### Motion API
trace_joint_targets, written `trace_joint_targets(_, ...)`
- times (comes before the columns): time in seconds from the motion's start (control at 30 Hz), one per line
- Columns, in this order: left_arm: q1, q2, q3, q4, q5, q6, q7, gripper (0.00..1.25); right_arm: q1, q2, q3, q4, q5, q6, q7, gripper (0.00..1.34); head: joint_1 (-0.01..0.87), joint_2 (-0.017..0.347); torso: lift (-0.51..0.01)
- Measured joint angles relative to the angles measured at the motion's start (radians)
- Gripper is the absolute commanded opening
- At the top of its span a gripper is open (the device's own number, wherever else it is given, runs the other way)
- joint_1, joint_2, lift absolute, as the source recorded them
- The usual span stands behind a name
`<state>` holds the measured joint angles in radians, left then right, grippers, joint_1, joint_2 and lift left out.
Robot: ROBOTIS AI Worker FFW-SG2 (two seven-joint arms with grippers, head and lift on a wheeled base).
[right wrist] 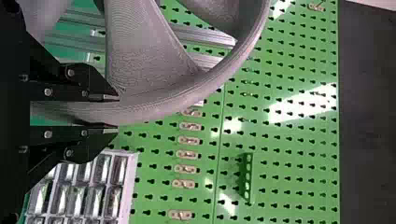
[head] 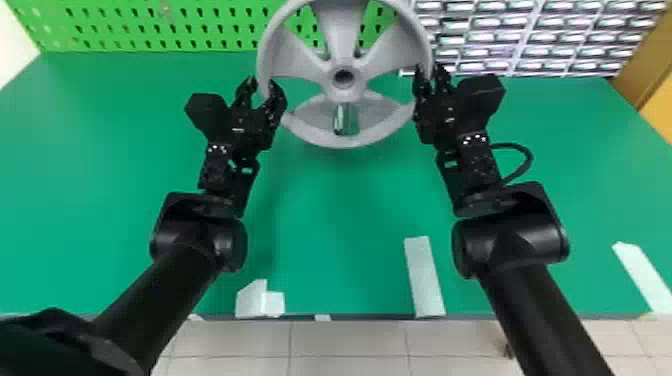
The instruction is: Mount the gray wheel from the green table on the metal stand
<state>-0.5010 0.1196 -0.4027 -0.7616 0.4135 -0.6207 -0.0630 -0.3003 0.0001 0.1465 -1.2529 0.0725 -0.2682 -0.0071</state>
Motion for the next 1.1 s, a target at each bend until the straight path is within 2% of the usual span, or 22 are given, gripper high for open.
trace_joint_targets(1.1,-0.072,-0.011,0.005,0.116,-0.015,-0.004,-0.001,0.46,-0.061,0.0,0.004,0.078,0.009,-0.023,-0.013,0.24,0.867,0.052,-0.1)
